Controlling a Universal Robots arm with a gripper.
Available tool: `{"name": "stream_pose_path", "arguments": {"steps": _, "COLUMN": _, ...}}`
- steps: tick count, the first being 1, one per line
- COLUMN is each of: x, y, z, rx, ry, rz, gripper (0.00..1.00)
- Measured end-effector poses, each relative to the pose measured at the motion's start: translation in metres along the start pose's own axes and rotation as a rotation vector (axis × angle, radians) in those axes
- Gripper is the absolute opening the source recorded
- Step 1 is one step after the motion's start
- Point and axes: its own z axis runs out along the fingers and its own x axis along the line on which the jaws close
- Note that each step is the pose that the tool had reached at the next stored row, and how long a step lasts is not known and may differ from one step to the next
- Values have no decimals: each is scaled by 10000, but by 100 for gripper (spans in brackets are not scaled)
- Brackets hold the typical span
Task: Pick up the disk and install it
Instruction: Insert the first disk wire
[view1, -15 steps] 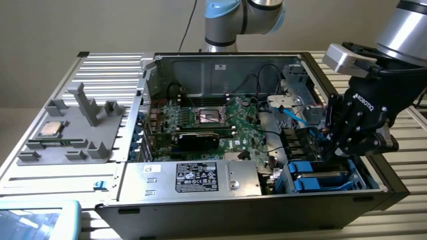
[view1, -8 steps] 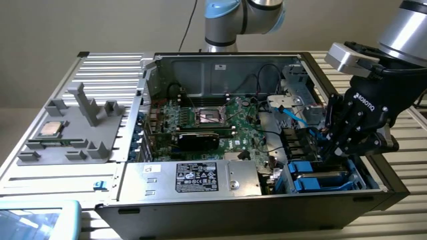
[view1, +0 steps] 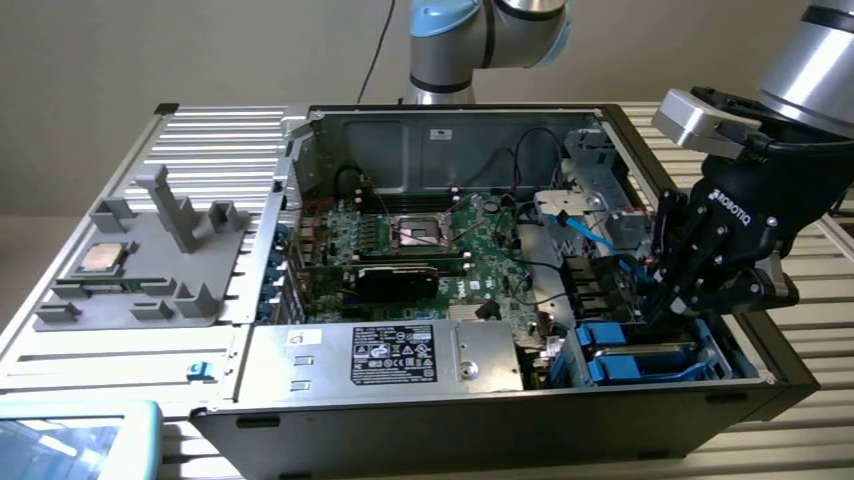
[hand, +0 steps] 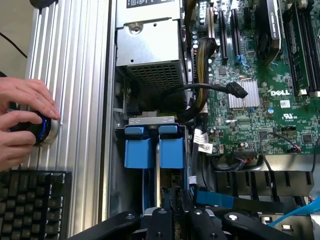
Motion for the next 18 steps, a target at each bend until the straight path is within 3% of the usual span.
{"name": "stream_pose_path", "arguments": {"steps": 14, "x": -4, "y": -1, "z": 26, "rx": 0, "ry": 12, "rz": 2, "gripper": 16}}
{"name": "stream_pose_path", "arguments": {"steps": 18, "x": -14, "y": 2, "z": 31, "rx": 3, "ry": 108, "rz": 23, "gripper": 16}}
